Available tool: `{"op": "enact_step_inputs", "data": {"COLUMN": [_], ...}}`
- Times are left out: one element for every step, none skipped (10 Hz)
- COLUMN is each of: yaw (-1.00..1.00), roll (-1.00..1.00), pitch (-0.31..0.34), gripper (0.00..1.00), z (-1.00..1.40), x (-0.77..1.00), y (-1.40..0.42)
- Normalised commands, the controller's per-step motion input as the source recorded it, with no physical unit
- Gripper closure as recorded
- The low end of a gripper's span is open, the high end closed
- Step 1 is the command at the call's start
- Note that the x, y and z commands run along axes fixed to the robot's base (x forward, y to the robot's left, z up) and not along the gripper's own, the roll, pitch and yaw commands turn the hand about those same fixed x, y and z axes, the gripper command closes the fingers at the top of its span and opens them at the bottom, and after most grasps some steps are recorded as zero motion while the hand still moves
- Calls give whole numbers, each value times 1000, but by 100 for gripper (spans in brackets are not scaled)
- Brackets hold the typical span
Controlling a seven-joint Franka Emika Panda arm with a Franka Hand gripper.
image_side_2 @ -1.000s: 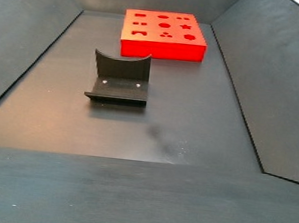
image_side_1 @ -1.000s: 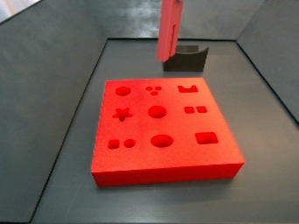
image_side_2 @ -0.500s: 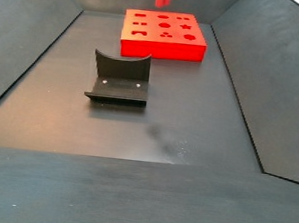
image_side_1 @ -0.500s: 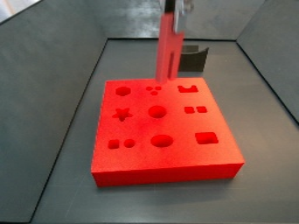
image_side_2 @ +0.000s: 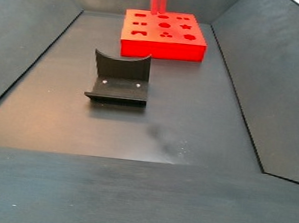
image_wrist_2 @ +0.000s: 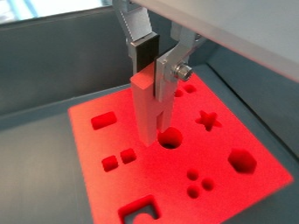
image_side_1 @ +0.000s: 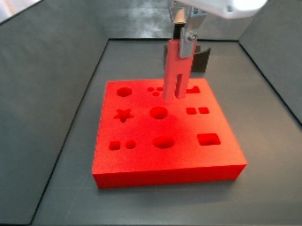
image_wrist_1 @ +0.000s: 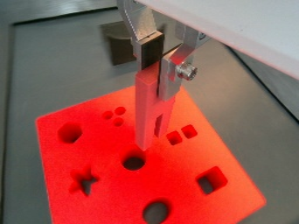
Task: Pick up the double-square object. Move up. Move to above the board. Insert the double-square object.
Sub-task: Insert the double-square object.
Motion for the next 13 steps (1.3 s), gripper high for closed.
{"op": "enact_step_inputs", "data": {"yaw": [-1000,-1000,-1000,-809,-11,0,0,0,0,-74,-126,-143,-66], "roll": [-54,-51,-50,-63,0,0,39,20,19,13,16,17,0], "pitch": [-34,-50,-59,-90,57,-110,-59,0,0,14,34,51,50], "gripper": [100,100,100,100,100,100,100,100,100,100,100,100,100], "z": [-80,-89,-100,-111,0,-243,-283,-217,-26,-114,-151,-163,-37], "x": [9,6,3,274,66,234,566,623,266,563,737,720,343], "y": [-6,-6,-3,-14,0,-151,-126,-60,-14,0,0,0,0]}}
